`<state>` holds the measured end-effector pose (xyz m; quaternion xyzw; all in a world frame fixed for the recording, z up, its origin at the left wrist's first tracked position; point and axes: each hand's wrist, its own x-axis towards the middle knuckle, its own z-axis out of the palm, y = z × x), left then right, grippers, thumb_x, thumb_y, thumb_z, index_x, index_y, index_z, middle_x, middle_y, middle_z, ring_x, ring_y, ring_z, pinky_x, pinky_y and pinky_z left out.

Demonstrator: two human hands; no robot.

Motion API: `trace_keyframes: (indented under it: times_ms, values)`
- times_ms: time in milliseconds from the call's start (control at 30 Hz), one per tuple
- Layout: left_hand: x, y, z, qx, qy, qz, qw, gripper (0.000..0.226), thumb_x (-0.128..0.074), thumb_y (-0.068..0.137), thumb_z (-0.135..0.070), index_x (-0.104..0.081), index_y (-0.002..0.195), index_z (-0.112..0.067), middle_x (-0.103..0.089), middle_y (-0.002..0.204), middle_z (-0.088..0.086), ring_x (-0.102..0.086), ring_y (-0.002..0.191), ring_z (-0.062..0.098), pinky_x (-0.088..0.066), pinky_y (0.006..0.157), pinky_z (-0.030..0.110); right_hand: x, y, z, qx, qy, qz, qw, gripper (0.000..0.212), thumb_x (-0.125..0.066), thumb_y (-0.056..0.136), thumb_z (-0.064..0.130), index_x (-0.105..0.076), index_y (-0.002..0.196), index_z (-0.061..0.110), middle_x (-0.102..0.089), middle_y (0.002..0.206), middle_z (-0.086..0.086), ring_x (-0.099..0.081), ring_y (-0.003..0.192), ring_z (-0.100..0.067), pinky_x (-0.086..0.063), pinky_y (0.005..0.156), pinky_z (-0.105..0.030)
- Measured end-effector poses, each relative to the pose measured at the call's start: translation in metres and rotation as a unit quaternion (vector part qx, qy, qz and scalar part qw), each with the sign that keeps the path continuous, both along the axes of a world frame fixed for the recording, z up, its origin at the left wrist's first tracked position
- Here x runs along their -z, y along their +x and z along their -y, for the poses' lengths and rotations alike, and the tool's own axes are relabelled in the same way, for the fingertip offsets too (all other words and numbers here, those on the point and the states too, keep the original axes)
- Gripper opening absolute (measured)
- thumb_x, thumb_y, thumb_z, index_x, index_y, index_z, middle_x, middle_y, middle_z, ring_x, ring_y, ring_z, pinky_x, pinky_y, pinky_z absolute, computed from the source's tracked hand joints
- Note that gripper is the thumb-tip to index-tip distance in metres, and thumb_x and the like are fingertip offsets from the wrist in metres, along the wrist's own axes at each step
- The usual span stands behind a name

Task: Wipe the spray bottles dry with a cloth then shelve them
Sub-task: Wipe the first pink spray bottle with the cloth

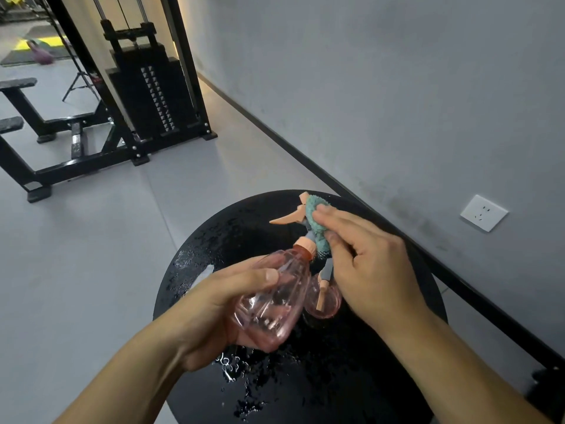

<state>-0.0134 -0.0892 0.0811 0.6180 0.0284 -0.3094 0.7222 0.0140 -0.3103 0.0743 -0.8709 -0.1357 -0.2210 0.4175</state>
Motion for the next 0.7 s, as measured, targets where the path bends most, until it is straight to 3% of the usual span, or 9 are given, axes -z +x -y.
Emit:
trace_keyframes:
  times_ms: [133, 233, 333, 400, 500, 567, 633, 700]
  values:
    - [0.0008, -0.0001, 0.0008, -0.007, 0.014, 0.000, 1.000, 0.066, -0.077, 0.071, -0.049, -0.071, 0.136, -0.035, -0.073, 0.130, 0.014, -0.066, 0.104, 0.031, -0.049, 0.090, 0.055, 0.0035, -0.0034, -0.0062, -0.047, -0.042, -0.049, 0.997, 0.048, -0.059, 0.093, -0.004, -0.065, 0.132, 0.023, -0.059, 0.138, 0.014, -0.046, 0.130, 0.010, -0.038, 0.110, -0.015]
    - [-0.0015, -0.0017, 0.0007, -0.009, 0.015, 0.002, 1.000, 0.064, -0.076, 0.067, -0.049, -0.075, 0.129, -0.037, -0.076, 0.120, 0.009, -0.065, 0.099, 0.028, -0.049, 0.086, 0.053, 0.0021, -0.0055, -0.0081, -0.088, -0.073, -0.067, 0.991, 0.047, -0.059, 0.093, -0.001, -0.066, 0.131, 0.026, -0.060, 0.137, 0.016, -0.045, 0.129, 0.012, -0.036, 0.111, -0.014]
    - [-0.0017, -0.0014, 0.0001, -0.014, 0.012, -0.003, 1.000, 0.060, -0.076, 0.063, -0.048, -0.079, 0.122, -0.037, -0.078, 0.112, 0.005, -0.069, 0.093, 0.026, -0.051, 0.086, 0.053, 0.0035, -0.0002, -0.0033, -0.054, -0.055, -0.054, 0.996, 0.049, -0.059, 0.091, -0.005, -0.067, 0.130, 0.024, -0.061, 0.136, 0.014, -0.047, 0.129, 0.010, -0.036, 0.110, -0.012]
    - [-0.0015, -0.0010, -0.0006, -0.019, 0.013, -0.012, 1.000, 0.060, -0.077, 0.062, -0.048, -0.080, 0.120, -0.035, -0.078, 0.114, 0.008, -0.069, 0.096, 0.028, -0.053, 0.087, 0.052, 0.0048, 0.0020, -0.0014, -0.029, -0.042, -0.048, 0.998, 0.050, -0.058, 0.091, -0.007, -0.067, 0.130, 0.022, -0.061, 0.136, 0.012, -0.048, 0.129, 0.008, -0.038, 0.110, -0.015]
    - [-0.0016, -0.0023, -0.0014, -0.018, 0.011, -0.023, 1.000, 0.062, -0.076, 0.068, -0.049, -0.077, 0.128, -0.032, -0.073, 0.128, 0.018, -0.064, 0.106, 0.033, -0.050, 0.097, 0.063, 0.0062, -0.0033, -0.0054, -0.066, -0.071, -0.065, 0.993, 0.049, -0.058, 0.093, -0.002, -0.064, 0.133, 0.026, -0.058, 0.139, 0.015, -0.045, 0.130, 0.011, -0.035, 0.111, -0.013]
    - [-0.0005, -0.0020, -0.0027, -0.016, 0.016, -0.020, 1.000, 0.061, -0.075, 0.067, -0.050, -0.077, 0.126, -0.034, -0.076, 0.123, 0.013, -0.066, 0.102, 0.030, -0.052, 0.091, 0.057, 0.0072, -0.0053, -0.0071, -0.090, -0.086, -0.066, 0.990, 0.048, -0.059, 0.093, -0.001, -0.064, 0.133, 0.026, -0.059, 0.138, 0.015, -0.045, 0.130, 0.011, -0.034, 0.111, -0.013]
    - [-0.0005, -0.0015, -0.0025, -0.013, 0.019, -0.016, 1.000, 0.060, -0.075, 0.062, -0.050, -0.080, 0.120, -0.037, -0.079, 0.112, 0.005, -0.071, 0.093, 0.027, -0.056, 0.080, 0.048, 0.0080, -0.0011, -0.0043, -0.065, -0.063, -0.061, 0.994, 0.048, -0.059, 0.092, -0.003, -0.065, 0.132, 0.024, -0.061, 0.137, 0.013, -0.048, 0.129, 0.009, -0.037, 0.110, -0.014]
    - [-0.0015, -0.0013, -0.0011, -0.008, 0.017, -0.012, 1.000, 0.058, -0.076, 0.060, -0.050, -0.081, 0.117, -0.039, -0.080, 0.111, 0.003, -0.072, 0.093, 0.027, -0.057, 0.079, 0.047, 0.0073, 0.0032, -0.0012, -0.027, -0.035, -0.053, 0.998, 0.047, -0.058, 0.092, -0.005, -0.067, 0.131, 0.021, -0.062, 0.136, 0.010, -0.050, 0.127, 0.006, -0.039, 0.109, -0.016]
